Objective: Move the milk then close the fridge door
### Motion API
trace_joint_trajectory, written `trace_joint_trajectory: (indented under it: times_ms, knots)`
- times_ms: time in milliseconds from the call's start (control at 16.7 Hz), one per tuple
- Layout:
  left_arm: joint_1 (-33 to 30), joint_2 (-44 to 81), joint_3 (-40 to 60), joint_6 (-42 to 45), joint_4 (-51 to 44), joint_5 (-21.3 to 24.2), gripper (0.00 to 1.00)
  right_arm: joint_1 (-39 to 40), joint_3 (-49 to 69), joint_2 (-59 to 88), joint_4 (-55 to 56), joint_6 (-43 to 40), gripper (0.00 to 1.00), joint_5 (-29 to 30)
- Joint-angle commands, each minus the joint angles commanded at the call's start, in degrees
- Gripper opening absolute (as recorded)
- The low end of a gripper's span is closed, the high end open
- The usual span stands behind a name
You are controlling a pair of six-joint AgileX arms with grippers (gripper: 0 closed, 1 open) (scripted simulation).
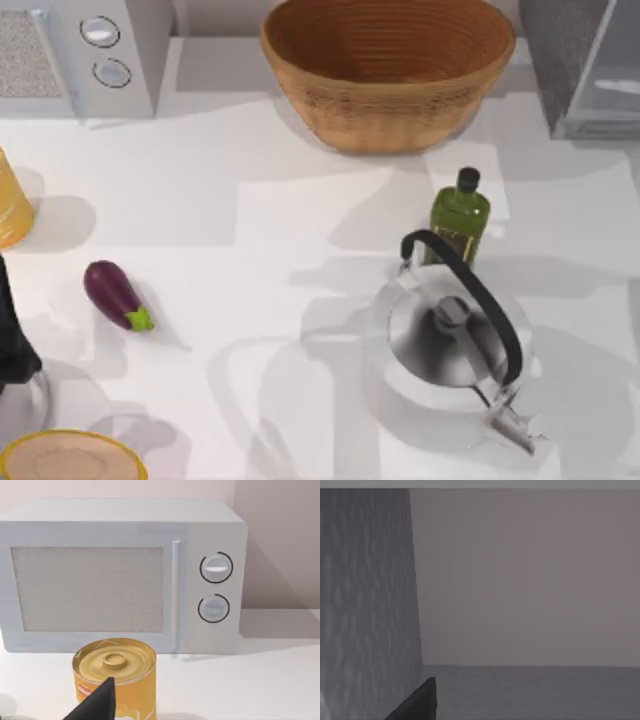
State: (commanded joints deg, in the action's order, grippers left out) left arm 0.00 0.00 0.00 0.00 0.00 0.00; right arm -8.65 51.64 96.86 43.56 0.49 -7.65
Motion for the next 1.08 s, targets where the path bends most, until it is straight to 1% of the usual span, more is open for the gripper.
trace_joint_trajectory:
  times_ms: [600,1080]
  knots:
    - [0.0,0.0,0.0,0.0,0.0,0.0,1.0,2.12,-14.4,-28.05,-12.09,-0.14,1.0,2.54]
    - [0.0,0.0,0.0,0.0,0.0,0.0,1.0,5.04,-26.32,-50.02,-22.17,-0.41,1.0,3.34]
